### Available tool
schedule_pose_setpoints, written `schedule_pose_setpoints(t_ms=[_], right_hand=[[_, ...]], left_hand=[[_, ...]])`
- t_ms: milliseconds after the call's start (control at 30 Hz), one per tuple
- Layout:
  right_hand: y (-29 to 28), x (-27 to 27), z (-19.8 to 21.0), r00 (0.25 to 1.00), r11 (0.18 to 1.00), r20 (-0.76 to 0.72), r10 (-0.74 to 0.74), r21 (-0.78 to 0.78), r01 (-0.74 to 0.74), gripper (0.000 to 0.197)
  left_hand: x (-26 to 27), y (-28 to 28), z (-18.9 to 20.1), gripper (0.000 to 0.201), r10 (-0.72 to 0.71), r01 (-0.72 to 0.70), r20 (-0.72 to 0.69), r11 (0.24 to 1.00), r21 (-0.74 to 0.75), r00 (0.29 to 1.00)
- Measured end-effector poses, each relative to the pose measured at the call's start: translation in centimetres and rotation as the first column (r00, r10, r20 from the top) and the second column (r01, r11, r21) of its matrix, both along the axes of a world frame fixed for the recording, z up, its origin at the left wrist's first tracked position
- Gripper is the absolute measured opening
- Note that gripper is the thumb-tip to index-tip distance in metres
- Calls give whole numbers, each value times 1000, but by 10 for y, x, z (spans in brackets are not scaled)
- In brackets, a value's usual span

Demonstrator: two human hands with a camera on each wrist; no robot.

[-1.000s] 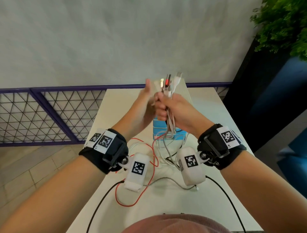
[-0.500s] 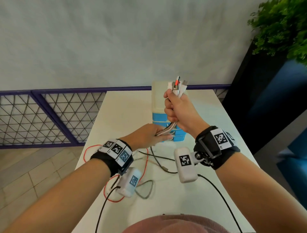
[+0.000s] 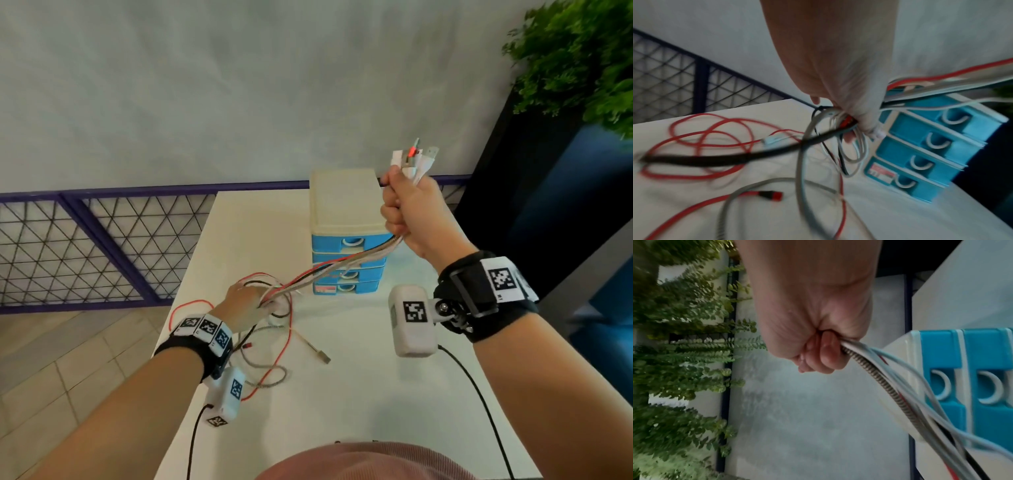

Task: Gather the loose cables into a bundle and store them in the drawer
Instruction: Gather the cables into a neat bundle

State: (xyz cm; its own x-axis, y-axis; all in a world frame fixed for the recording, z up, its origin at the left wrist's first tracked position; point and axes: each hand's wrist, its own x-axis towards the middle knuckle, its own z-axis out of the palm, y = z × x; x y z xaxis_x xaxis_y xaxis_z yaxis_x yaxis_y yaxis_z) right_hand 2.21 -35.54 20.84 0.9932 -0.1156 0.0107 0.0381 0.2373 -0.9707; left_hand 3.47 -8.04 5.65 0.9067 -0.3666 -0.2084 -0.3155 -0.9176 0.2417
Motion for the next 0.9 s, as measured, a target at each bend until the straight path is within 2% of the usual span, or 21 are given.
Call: schedule_pose_setpoints(t_ms=[67,100,200,267,333,367,400,467,533,600,633,700,767,833,867,900], right_hand=[[-10,-1,4,999,999,13,-46,16,46,29],[-12,-2,5,998,998,16,-62,16,62,29],[-11,-3,4,997,997,15,-73,-4,73,29],[-8,-4,2,999,999,3,-51,-13,51,28],[-2,-5,-3,1000,1000,-20,1,-26,-1,27],[1,-6,-5,998,998,-34,44,-42,-46,26],[5,-8,-8,993,992,-56,100,-72,-104,26],[11,-12,-14,965,956,-125,230,-156,-248,25],[16,-17,-21,924,901,-201,327,-230,-369,25],[21,-20,-27,906,876,-224,360,-254,-411,26],[24,-20,-29,907,880,-216,361,-242,-408,27],[28,-20,-31,924,904,-163,346,-204,-375,27],[30,-18,-33,950,932,-84,302,-183,-313,27],[29,-15,-37,972,959,-25,235,-158,-236,27],[28,-14,-40,979,969,-12,201,-143,-201,27],[26,-13,-43,985,976,-11,173,-129,-173,27]], left_hand=[[-3,11,-6,26,31,-32,-39,999,-25,999],[-2,15,-9,21,29,-29,-30,1000,6,999],[3,21,-17,26,61,-54,-28,977,207,998],[7,20,-16,42,137,-114,-40,929,352,990],[9,13,-6,51,243,-197,-60,888,415,968],[11,8,2,49,271,-208,-97,885,417,958],[16,4,10,44,267,-195,-135,898,395,954],[31,2,27,36,255,-224,-111,946,235,961],[50,5,49,32,348,-349,34,936,34,937],[69,9,72,19,404,-372,238,913,-170,883],[76,10,84,17,410,-320,332,900,-295,849],[87,13,106,26,373,-139,451,872,-470,811],[94,19,112,45,301,-78,406,873,-482,863],[96,29,100,89,254,-154,194,896,-417,948],[95,34,91,101,263,-214,76,894,-395,962],[91,40,78,105,286,-272,-20,883,-382,958]])
